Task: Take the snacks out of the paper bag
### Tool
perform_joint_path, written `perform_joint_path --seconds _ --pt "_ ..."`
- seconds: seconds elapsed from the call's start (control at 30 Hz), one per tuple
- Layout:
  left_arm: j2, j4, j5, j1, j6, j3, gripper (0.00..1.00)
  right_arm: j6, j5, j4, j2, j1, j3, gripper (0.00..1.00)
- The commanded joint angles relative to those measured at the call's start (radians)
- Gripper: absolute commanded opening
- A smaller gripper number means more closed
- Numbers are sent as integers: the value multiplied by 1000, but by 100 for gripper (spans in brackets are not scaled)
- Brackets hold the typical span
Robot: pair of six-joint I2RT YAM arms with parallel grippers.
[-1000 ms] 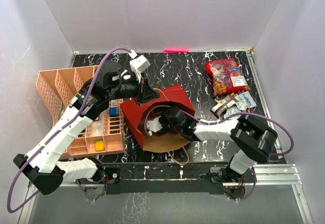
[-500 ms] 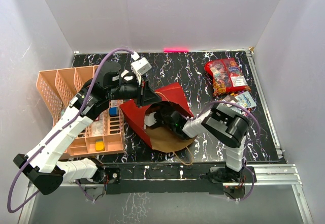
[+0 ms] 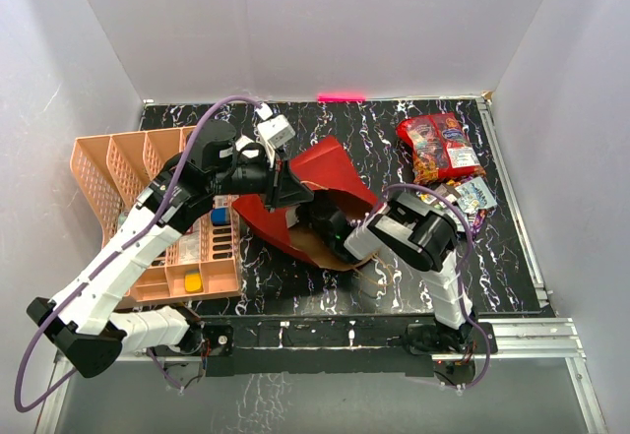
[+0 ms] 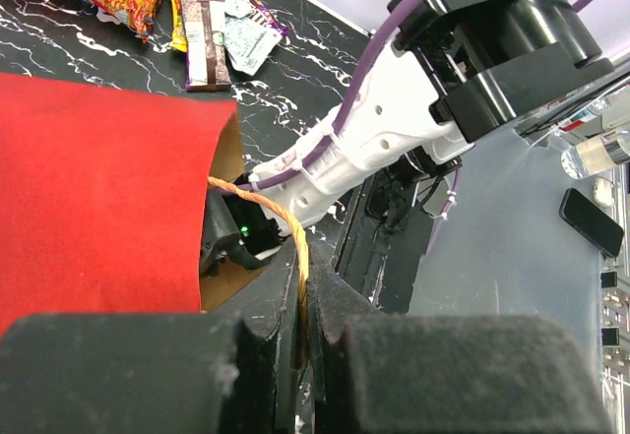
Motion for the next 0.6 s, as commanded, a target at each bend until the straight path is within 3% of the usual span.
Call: perform_joint_path --seconds 0.0,0.27,0.57 --pt "-58 15 65 -12 8 1 0 -41 -1 93 18 -24 71 51" --pt "-65 2 -13 -12 18 -6 0 -49 -37 136 -42 -26 34 30" --pt "-77 3 -127 -12 25 -21 0 -50 -28 156 -138 -26 -30 15"
